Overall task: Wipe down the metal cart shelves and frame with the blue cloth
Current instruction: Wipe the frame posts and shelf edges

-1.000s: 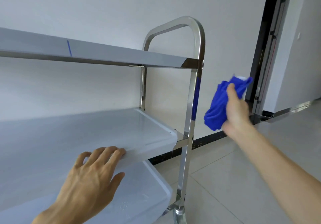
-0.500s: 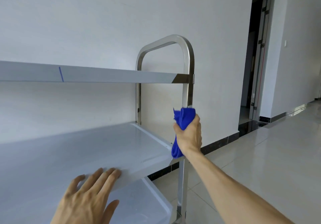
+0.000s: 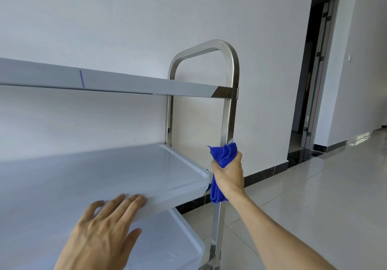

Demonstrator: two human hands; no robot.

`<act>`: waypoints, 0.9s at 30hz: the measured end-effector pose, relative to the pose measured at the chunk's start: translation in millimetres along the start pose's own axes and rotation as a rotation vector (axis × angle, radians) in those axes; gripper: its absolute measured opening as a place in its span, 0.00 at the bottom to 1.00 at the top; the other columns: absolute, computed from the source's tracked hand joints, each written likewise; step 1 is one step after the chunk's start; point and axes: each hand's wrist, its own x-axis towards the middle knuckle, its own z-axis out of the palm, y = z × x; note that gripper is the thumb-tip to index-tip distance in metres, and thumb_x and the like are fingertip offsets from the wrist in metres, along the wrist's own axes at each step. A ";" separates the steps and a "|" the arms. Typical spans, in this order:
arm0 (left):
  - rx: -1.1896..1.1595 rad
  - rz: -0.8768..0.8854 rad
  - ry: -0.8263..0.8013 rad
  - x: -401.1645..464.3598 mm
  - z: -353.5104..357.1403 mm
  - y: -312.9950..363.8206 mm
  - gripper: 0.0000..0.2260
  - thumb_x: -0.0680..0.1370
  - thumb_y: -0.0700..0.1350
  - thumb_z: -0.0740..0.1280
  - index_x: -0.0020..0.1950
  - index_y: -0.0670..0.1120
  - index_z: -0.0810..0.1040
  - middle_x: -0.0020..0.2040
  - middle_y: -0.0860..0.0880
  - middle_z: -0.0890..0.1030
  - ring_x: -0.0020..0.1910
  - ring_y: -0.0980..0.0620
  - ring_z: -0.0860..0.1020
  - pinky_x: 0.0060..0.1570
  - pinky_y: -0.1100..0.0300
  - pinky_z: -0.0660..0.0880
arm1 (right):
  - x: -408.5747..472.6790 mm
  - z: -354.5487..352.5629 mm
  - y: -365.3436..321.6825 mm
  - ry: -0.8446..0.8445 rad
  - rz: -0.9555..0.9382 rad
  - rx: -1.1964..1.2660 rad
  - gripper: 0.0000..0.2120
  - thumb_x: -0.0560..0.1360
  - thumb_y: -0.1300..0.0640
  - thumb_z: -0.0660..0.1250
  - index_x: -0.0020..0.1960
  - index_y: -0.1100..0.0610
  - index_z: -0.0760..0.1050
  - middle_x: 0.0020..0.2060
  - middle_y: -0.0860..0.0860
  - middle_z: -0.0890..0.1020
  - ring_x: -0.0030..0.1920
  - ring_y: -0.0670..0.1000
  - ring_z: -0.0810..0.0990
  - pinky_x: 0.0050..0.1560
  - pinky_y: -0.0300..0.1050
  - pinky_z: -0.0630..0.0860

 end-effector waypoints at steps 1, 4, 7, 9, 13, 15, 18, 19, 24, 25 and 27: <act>0.010 0.005 -0.001 3.1 0.3 -0.6 0.33 0.82 0.58 0.41 0.58 0.45 0.84 0.55 0.51 0.85 0.53 0.46 0.85 0.52 0.51 0.66 | 3.9 -1.8 -2.2 -0.028 0.021 0.034 0.21 0.75 0.52 0.71 0.62 0.50 0.63 0.50 0.51 0.79 0.42 0.49 0.80 0.41 0.48 0.78; 0.055 0.015 0.008 -2.9 5.4 0.6 0.30 0.82 0.56 0.45 0.59 0.44 0.84 0.56 0.50 0.85 0.53 0.45 0.85 0.52 0.50 0.67 | 28.3 -4.4 -34.4 -0.016 -0.053 0.172 0.22 0.76 0.52 0.71 0.64 0.50 0.64 0.51 0.51 0.79 0.46 0.50 0.81 0.46 0.47 0.78; 0.034 -0.015 -0.045 -3.3 2.5 1.0 0.30 0.82 0.57 0.44 0.62 0.44 0.82 0.58 0.50 0.84 0.57 0.45 0.83 0.53 0.47 0.73 | 47.8 -8.2 -67.4 0.009 -0.117 0.272 0.23 0.76 0.50 0.71 0.66 0.49 0.64 0.52 0.50 0.79 0.47 0.48 0.81 0.44 0.43 0.76; 0.041 -0.013 -0.076 -4.5 1.8 -0.5 0.29 0.82 0.57 0.45 0.64 0.44 0.80 0.59 0.50 0.83 0.59 0.45 0.82 0.53 0.44 0.76 | 49.1 -12.1 -63.7 -0.039 -0.130 0.275 0.24 0.76 0.46 0.70 0.67 0.47 0.64 0.52 0.48 0.79 0.47 0.46 0.82 0.42 0.40 0.75; 0.059 -0.027 -0.076 -5.7 3.0 -0.6 0.24 0.77 0.55 0.56 0.67 0.45 0.78 0.61 0.50 0.82 0.62 0.45 0.80 0.56 0.44 0.73 | 29.2 -22.4 -7.6 -0.262 -0.069 0.263 0.21 0.75 0.41 0.70 0.63 0.47 0.70 0.46 0.44 0.83 0.41 0.40 0.83 0.42 0.38 0.75; 0.069 -0.026 -0.052 -6.1 4.9 -0.2 0.23 0.77 0.55 0.58 0.67 0.45 0.77 0.61 0.50 0.82 0.62 0.45 0.80 0.57 0.43 0.73 | 15.8 -26.1 26.0 -0.365 -0.050 0.232 0.21 0.73 0.40 0.72 0.62 0.47 0.72 0.45 0.43 0.84 0.44 0.41 0.83 0.47 0.40 0.76; 0.067 -0.031 -0.047 -6.8 8.4 0.3 0.22 0.78 0.55 0.59 0.67 0.46 0.75 0.61 0.50 0.82 0.63 0.45 0.80 0.58 0.43 0.72 | -2.9 -25.2 62.8 -0.462 -0.058 0.208 0.24 0.70 0.43 0.73 0.61 0.53 0.74 0.49 0.44 0.85 0.51 0.44 0.83 0.57 0.44 0.78; 0.073 -0.034 -0.040 -7.4 10.2 0.3 0.22 0.78 0.55 0.59 0.68 0.46 0.75 0.61 0.50 0.82 0.63 0.46 0.79 0.58 0.43 0.71 | -8.4 -23.0 72.1 -0.487 -0.056 0.230 0.26 0.70 0.47 0.75 0.63 0.55 0.73 0.50 0.46 0.86 0.53 0.45 0.83 0.58 0.42 0.78; 0.091 -0.047 -0.026 -8.0 14.9 1.0 0.22 0.79 0.55 0.60 0.68 0.46 0.74 0.60 0.49 0.82 0.63 0.46 0.79 0.58 0.44 0.70 | -41.9 11.0 103.2 -0.187 0.007 0.154 0.33 0.67 0.51 0.81 0.64 0.49 0.65 0.51 0.45 0.82 0.51 0.45 0.82 0.51 0.40 0.78; 0.094 -0.049 -0.025 -8.2 15.4 1.2 0.21 0.79 0.55 0.59 0.69 0.46 0.74 0.60 0.49 0.82 0.63 0.46 0.79 0.59 0.44 0.70 | -50.3 21.3 106.9 -0.087 0.034 0.117 0.31 0.68 0.49 0.80 0.63 0.49 0.66 0.52 0.45 0.81 0.51 0.46 0.81 0.51 0.44 0.78; 0.099 -0.046 -0.032 -8.7 15.7 1.6 0.21 0.80 0.55 0.58 0.69 0.46 0.73 0.61 0.49 0.81 0.63 0.46 0.79 0.59 0.45 0.70 | -64.4 38.6 118.5 0.048 0.106 0.082 0.28 0.70 0.50 0.78 0.63 0.50 0.65 0.53 0.48 0.79 0.51 0.50 0.80 0.51 0.50 0.78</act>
